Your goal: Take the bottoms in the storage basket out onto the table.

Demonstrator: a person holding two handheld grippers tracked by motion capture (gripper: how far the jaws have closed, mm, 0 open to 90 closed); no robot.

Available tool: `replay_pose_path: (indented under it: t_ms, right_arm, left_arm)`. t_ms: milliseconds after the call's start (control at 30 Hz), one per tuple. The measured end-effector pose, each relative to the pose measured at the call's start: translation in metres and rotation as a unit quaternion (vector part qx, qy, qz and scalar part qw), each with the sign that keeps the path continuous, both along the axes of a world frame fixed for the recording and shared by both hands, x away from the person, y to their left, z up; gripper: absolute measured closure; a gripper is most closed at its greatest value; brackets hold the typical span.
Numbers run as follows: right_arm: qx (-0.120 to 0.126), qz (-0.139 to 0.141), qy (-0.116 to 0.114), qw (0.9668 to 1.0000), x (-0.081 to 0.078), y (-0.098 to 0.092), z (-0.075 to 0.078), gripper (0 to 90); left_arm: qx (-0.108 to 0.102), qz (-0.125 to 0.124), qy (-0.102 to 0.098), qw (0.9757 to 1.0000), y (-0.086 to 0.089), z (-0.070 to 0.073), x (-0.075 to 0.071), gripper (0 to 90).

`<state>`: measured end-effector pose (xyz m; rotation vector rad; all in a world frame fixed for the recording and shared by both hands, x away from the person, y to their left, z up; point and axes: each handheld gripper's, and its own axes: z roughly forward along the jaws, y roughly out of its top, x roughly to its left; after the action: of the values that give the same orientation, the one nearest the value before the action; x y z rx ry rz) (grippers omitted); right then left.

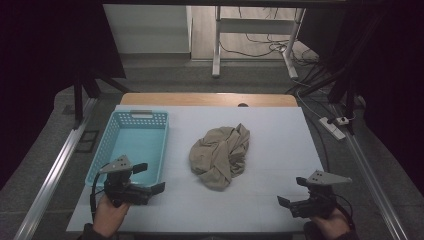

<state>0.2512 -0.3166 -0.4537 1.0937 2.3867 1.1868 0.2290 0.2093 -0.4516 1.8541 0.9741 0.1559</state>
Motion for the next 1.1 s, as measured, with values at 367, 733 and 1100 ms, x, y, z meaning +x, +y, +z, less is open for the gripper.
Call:
replay_pose_path:
  t_ms: [367, 733, 1100]
  right_arm:
    - [-0.001, -0.001, 0.0, 1.0, 0.0, 0.0, 0.0, 1.4]
    - [-0.002, 0.001, 0.002, 1.0, 0.0, 0.001, 0.0, 1.4]
    - [-0.003, 0.001, 0.002, 1.0, 0.0, 0.001, 0.0, 1.4]
  left_arm:
    - [0.021, 0.011, -0.002, 0.9997, 0.003, -0.001, -0.009, 0.0]
    - [0.009, 0.021, 0.007, 0.9997, 0.015, -0.005, -0.017, 0.0]
    - [0.003, 0.035, 0.017, 0.9992, 0.025, -0.013, -0.028, 0.0]
